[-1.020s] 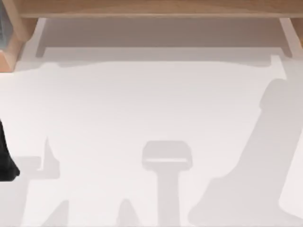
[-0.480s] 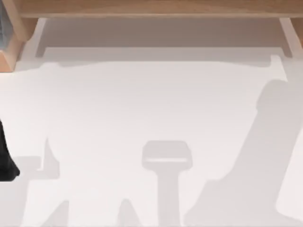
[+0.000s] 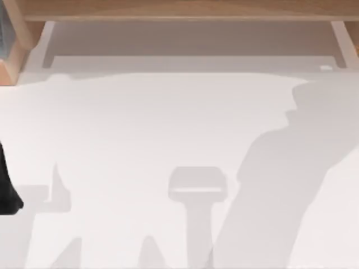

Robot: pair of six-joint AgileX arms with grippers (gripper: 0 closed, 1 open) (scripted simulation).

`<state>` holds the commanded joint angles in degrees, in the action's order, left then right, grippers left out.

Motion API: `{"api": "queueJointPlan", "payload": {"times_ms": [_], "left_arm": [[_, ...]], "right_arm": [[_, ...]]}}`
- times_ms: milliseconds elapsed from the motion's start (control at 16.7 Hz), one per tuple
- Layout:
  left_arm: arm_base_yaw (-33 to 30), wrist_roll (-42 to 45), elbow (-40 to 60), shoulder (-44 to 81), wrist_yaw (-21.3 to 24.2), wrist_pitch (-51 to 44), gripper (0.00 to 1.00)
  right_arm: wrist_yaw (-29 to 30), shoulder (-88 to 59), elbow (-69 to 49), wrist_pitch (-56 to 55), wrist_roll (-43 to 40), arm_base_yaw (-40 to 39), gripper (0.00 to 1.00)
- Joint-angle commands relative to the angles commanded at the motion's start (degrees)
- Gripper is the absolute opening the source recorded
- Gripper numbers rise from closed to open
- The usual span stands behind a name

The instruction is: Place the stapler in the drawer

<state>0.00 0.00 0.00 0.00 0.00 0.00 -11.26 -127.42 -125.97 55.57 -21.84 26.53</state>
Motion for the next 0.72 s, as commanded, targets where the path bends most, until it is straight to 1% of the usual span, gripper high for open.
{"api": "queueJointPlan", "payload": {"times_ms": [120, 300, 480, 720], "left_arm": [[0.00, 0.00, 0.00, 0.00, 0.00, 0.00, 1.00], [0.00, 0.00, 0.00, 0.00, 0.00, 0.00, 1.00], [0.00, 0.00, 0.00, 0.00, 0.00, 0.00, 1.00], [0.00, 0.00, 0.00, 0.00, 0.00, 0.00, 1.00]], "right_arm": [[-1.69, 5.22, 4.65, -11.09, -2.72, 2.00, 1.00], [-4.62, 13.46, 13.83, -32.01, -9.67, 5.94, 1.00], [-8.09, 20.63, 25.38, -55.62, -19.30, 11.11, 1.00], [-13.21, 26.15, 44.63, -87.26, -34.38, 19.17, 1.00]]}}
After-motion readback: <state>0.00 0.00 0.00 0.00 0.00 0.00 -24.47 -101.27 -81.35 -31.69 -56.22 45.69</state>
